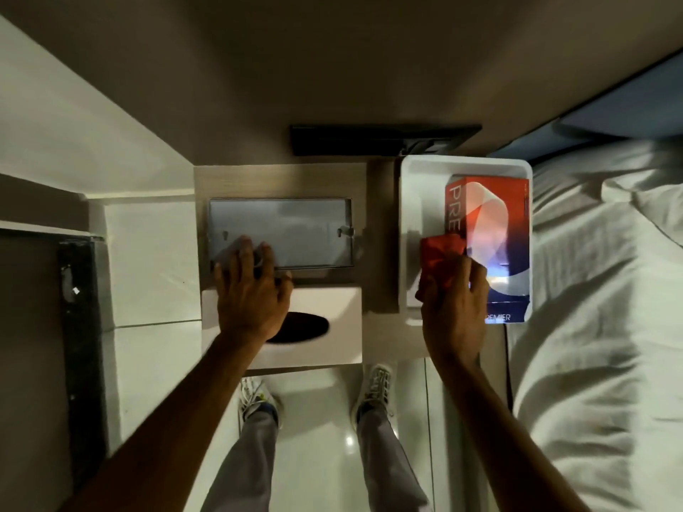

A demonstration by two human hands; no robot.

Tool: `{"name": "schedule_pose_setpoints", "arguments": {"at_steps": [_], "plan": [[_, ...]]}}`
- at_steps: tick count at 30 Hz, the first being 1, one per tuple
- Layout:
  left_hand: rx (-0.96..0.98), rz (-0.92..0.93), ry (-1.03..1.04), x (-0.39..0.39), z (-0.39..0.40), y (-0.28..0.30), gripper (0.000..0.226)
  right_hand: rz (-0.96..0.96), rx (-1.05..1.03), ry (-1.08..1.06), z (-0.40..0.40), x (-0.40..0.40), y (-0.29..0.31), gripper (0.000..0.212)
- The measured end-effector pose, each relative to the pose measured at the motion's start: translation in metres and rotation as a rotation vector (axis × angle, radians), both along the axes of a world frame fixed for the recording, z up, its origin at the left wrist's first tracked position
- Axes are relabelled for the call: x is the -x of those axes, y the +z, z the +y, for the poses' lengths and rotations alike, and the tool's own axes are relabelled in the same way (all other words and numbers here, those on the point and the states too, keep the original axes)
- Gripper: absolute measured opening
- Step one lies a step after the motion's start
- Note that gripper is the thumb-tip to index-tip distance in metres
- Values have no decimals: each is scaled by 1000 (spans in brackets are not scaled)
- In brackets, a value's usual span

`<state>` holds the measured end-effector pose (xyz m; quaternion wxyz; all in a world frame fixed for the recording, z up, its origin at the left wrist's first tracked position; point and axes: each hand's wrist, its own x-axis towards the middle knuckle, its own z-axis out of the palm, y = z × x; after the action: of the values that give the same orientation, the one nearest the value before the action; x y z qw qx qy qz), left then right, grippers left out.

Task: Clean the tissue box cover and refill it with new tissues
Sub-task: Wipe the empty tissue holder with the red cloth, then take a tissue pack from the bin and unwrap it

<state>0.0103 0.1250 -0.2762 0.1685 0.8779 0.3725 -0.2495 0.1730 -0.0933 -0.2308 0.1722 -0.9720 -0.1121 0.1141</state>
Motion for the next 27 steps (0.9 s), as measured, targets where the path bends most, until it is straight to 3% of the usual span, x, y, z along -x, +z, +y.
{"name": "schedule_pose_setpoints", "arguments": {"at_steps": [3,7,13,15,18,22,27], "plan": [[-5,28,5,-5,-1,0,69,139,132,98,-4,-2,-23,46],[-31,-63,61,-12,-3,7,57,229,241,56,3,-4,-33,52],[-66,-295,43,-44,-52,47,49,81,-39,26,-52,-14,1,42],[-37,-367,12,-59,-83,57,48,34,18,22,-85,-23,5,55],[51,-468,-22,-83,-134,62,39,112,144,114,-123,-40,-2,76],[121,-497,-83,-111,-186,57,41,133,205,260,-143,-59,-16,90],[145,-537,-122,-134,-221,44,42,93,219,395,-161,-75,-18,83]]}}
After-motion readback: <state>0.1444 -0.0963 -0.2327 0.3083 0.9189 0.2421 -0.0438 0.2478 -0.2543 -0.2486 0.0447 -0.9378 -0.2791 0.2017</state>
